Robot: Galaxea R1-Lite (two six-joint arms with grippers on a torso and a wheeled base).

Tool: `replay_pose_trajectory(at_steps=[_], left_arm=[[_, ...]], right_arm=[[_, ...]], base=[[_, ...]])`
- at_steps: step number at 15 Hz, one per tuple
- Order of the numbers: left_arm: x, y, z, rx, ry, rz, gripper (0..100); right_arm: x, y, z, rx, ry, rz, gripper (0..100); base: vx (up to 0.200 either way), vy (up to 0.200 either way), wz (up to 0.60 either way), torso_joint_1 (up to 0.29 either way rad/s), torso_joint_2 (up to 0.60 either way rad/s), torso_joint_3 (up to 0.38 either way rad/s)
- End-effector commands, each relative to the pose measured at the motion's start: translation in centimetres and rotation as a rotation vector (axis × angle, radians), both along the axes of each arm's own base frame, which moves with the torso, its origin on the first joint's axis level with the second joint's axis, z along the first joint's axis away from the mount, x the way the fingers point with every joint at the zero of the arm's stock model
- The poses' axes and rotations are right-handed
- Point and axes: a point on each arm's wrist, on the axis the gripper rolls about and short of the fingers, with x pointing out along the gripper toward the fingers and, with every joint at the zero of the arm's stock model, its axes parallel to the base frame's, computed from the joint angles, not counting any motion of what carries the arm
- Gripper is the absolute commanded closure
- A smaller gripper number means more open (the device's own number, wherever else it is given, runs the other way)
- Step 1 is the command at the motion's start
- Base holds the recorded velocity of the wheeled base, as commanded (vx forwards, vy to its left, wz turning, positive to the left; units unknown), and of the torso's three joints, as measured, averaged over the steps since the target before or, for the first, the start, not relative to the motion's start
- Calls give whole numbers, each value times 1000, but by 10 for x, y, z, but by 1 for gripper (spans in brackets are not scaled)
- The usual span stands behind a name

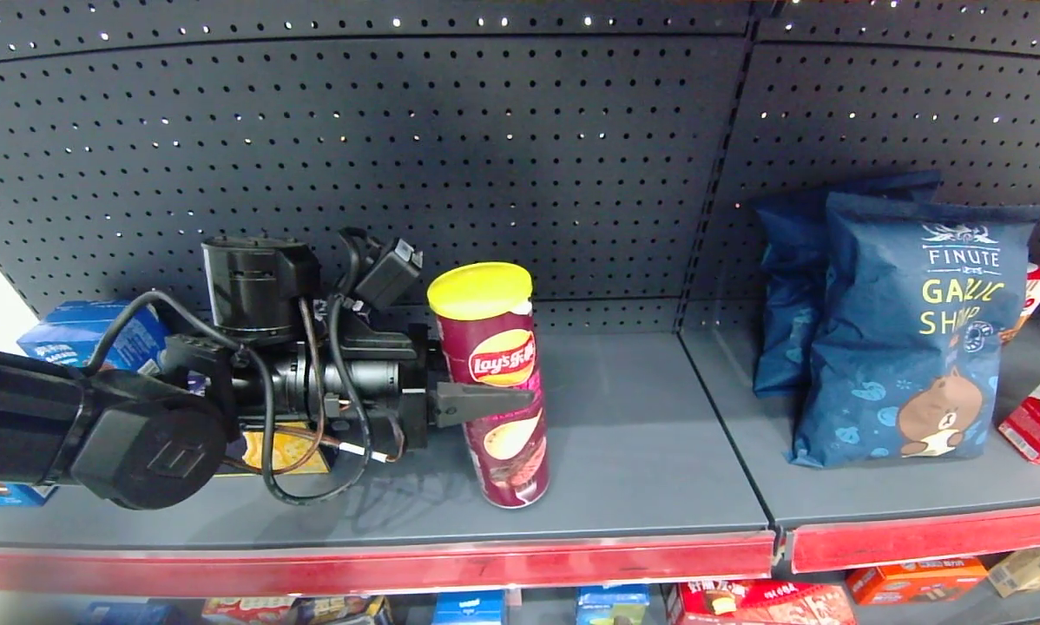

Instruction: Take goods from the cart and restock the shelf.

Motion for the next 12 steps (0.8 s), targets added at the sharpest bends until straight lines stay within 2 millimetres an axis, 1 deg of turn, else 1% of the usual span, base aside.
replay_pose_trajectory(at_steps=[1, 10, 11, 12], left_arm=[[-3, 1, -6, 8, 18, -1, 100], [-4, 1, -8, 12, 28, -1, 100], [-4, 1, -8, 12, 28, 1, 0], [-4, 1, -8, 12, 27, 2, 0]], right_arm=[[0, 0, 0, -1, -1, 0, 100], [0, 0, -1, 0, 3, 0, 100], [0, 0, -1, -1, 0, 0, 100], [0, 0, -1, 0, 3, 0, 100]], base=[[0, 0, 0, 0, 0, 0], [0, 0, 0, 0, 0, 0], [0, 0, 0, 0, 0, 0], [0, 0, 0, 0, 0, 0]])
